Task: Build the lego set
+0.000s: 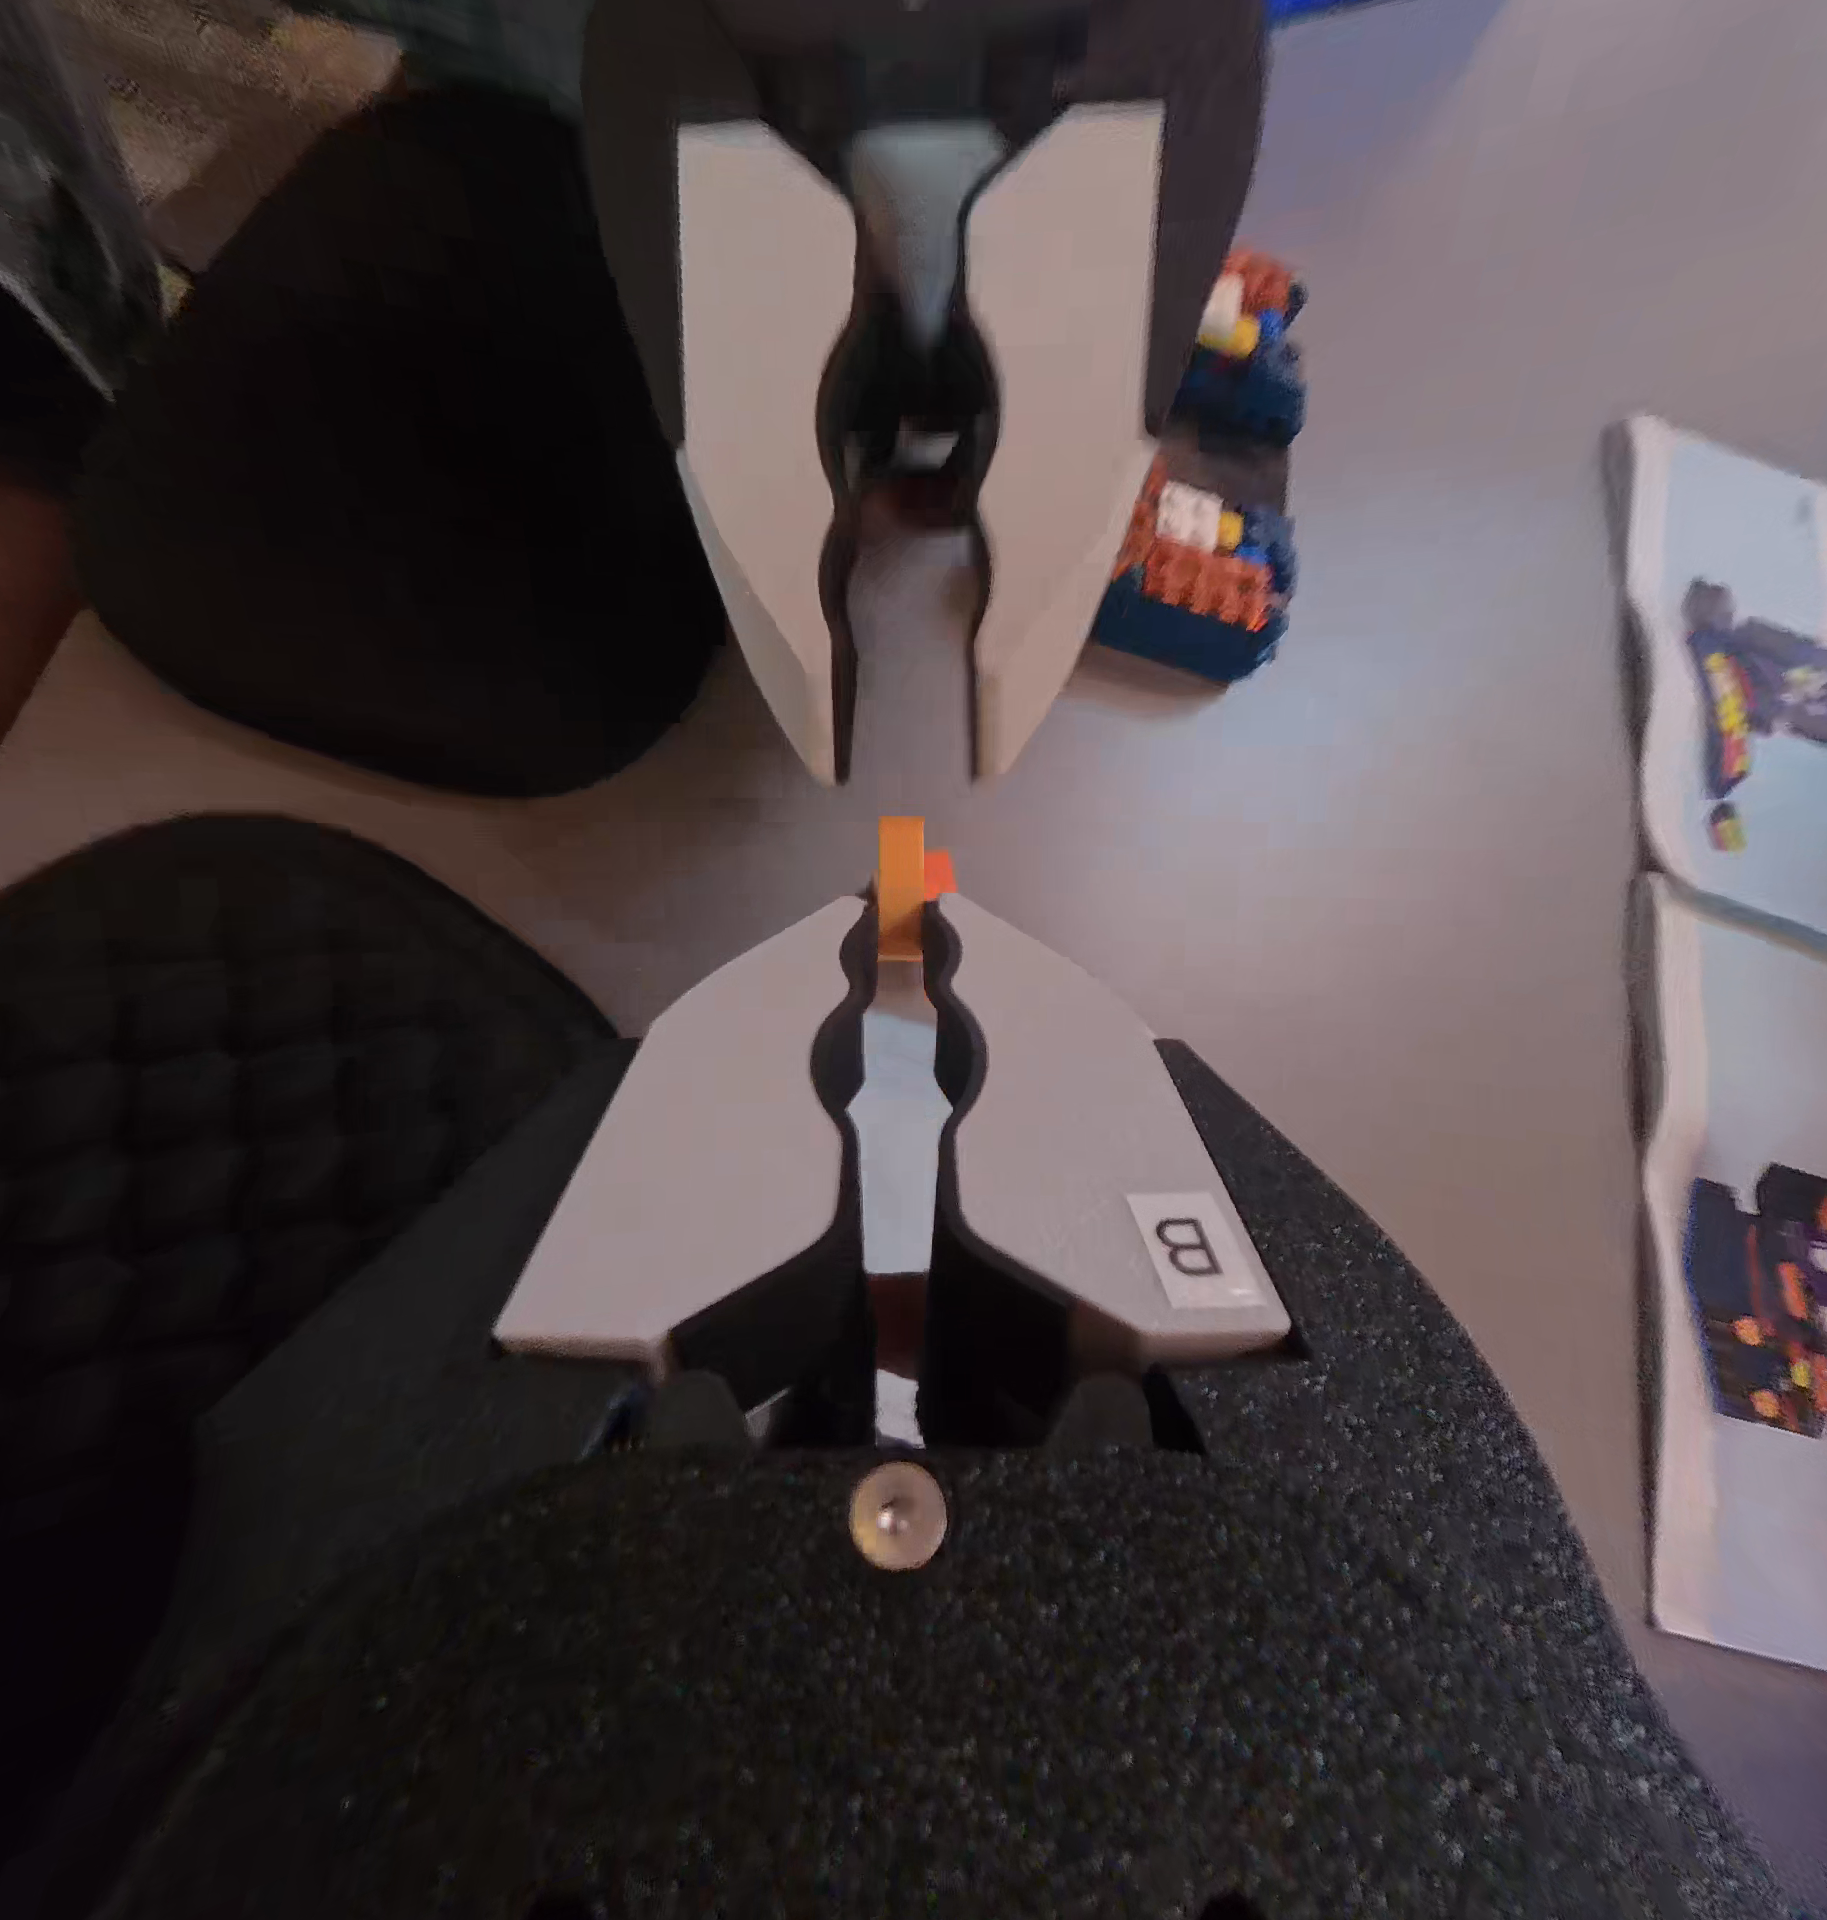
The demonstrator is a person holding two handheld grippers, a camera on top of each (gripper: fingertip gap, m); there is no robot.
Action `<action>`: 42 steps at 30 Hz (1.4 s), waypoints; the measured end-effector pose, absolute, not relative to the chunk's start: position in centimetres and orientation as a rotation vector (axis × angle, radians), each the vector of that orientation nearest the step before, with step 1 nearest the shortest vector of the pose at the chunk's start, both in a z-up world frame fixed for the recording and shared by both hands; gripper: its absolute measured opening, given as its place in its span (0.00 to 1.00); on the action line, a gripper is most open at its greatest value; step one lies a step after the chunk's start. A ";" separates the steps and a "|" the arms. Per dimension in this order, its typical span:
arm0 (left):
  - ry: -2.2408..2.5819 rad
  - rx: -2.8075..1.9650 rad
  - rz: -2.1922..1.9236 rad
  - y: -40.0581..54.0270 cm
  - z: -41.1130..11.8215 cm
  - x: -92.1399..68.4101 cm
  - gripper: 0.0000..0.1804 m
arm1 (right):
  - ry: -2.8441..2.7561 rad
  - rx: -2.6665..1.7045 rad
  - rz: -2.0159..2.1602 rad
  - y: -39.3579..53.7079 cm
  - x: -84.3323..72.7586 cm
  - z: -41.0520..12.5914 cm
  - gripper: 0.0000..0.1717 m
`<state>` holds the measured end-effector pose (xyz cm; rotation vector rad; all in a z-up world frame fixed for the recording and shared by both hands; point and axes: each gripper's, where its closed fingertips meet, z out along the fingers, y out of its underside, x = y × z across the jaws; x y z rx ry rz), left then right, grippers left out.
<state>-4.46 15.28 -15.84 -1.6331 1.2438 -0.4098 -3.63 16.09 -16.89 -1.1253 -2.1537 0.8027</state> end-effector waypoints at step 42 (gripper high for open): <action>1.602 -1.498 0.011 15.6 -20.0 -4.0 0.14 | -2.369 -1.057 0.642 17.1 -4.4 -19.4 0.07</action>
